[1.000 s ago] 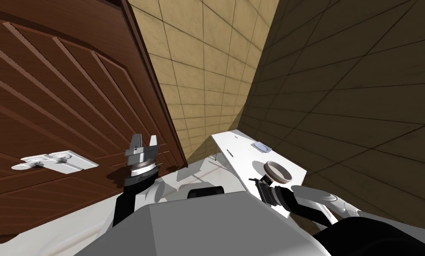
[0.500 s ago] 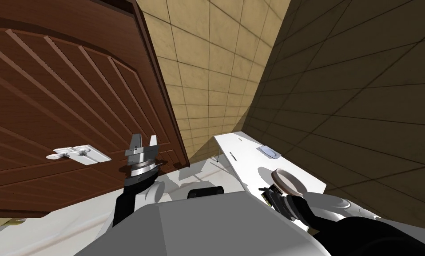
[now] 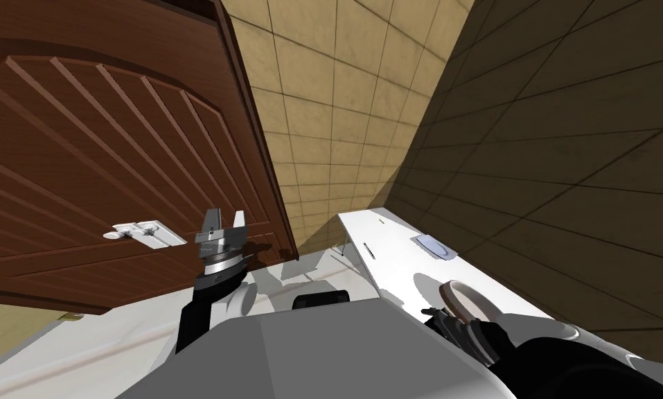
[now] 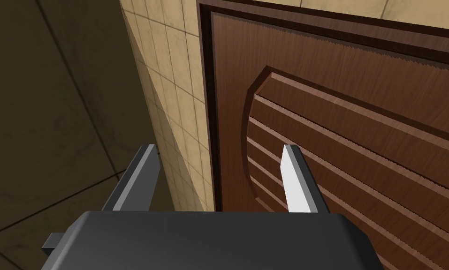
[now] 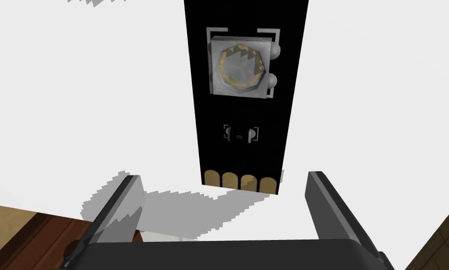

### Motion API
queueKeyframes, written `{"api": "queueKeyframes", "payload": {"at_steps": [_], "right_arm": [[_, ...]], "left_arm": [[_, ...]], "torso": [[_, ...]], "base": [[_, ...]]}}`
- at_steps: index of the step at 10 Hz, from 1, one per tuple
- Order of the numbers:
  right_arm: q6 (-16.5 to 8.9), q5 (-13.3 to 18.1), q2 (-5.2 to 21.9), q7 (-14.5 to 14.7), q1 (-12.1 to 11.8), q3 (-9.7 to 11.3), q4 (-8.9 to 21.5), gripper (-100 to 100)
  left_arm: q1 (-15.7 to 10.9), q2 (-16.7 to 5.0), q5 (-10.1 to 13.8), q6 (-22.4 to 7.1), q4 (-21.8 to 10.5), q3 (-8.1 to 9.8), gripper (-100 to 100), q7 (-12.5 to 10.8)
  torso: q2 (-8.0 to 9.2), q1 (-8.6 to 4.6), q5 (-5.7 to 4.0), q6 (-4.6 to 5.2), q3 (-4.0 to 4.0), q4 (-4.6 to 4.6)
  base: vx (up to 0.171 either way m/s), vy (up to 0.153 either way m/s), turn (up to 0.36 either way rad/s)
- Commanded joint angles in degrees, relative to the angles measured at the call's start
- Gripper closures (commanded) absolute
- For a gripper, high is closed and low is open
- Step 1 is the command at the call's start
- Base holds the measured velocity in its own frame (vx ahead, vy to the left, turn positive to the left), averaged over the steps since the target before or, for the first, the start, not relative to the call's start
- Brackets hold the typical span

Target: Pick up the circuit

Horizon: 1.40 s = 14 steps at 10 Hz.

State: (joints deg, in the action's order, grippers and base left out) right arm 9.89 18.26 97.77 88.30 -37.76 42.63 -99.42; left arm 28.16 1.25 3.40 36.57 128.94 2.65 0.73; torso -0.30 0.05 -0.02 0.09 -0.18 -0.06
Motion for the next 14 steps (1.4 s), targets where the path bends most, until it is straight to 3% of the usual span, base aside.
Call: {"api": "queueKeyframes", "payload": {"at_steps": [1,5,6,7,8,9,10,14], "right_arm": [[-0.21,1.14,-0.35,-0.92,1.88,2.27,0.72,-100],[-3.21,2.77,-0.15,3.31,1.06,8.21,4.18,-100],[-3.21,2.77,-0.15,3.31,1.06,8.21,4.18,-100],[-4.02,3.13,-0.66,4.18,0.85,9.77,4.97,-100],[-3.37,3.20,-0.64,3.42,1.52,9.44,5.01,-100],[-3.45,3.22,-0.67,3.60,1.49,9.55,5.10,0],[-3.82,3.81,-2.53,3.47,1.54,9.74,6.21,-100],[-4.70,5.19,-6.89,3.21,1.63,10.25,8.84,-100]], "left_arm": [[0.00,0.00,0.00,0.00,0.00,0.00,0,0.00],[0.00,0.00,0.00,0.00,0.00,0.00,0,0.00],[0.00,0.00,0.00,0.00,0.00,0.00,0,0.00],[0.00,0.00,0.00,0.00,0.00,0.00,0,0.00],[0.00,0.00,0.00,0.00,0.00,0.00,0,0.00],[0.00,0.00,0.00,0.00,0.00,0.00,0,0.00],[0.00,0.00,0.00,0.00,0.00,0.00,0,0.00],[-0.01,0.00,0.00,0.00,0.00,0.00,0,0.00]], "torso": [[0.00,0.00,0.00,0.00,0.00,0.00],[-0.11,-0.09,-0.01,-0.02,-0.06,-0.02],[-0.15,-0.09,-0.02,-0.02,-0.09,-0.03],[-0.04,-0.02,0.00,0.02,-0.03,-0.01],[0.02,0.03,0.01,0.00,0.01,0.01],[0.11,0.06,0.02,0.02,0.06,0.02],[0.18,0.08,0.02,0.02,0.11,0.04],[0.26,0.02,0.00,0.02,0.15,0.06]], "base": [[0.019,-0.008,-0.019],[0.078,-0.027,0.174],[0.059,-0.019,0.029],[0.045,-0.007,0.089],[0.022,-0.005,0.025],[0.000,0.000,0.000],[-0.003,-0.009,0.081],[-0.005,-0.017,0.074]]}}
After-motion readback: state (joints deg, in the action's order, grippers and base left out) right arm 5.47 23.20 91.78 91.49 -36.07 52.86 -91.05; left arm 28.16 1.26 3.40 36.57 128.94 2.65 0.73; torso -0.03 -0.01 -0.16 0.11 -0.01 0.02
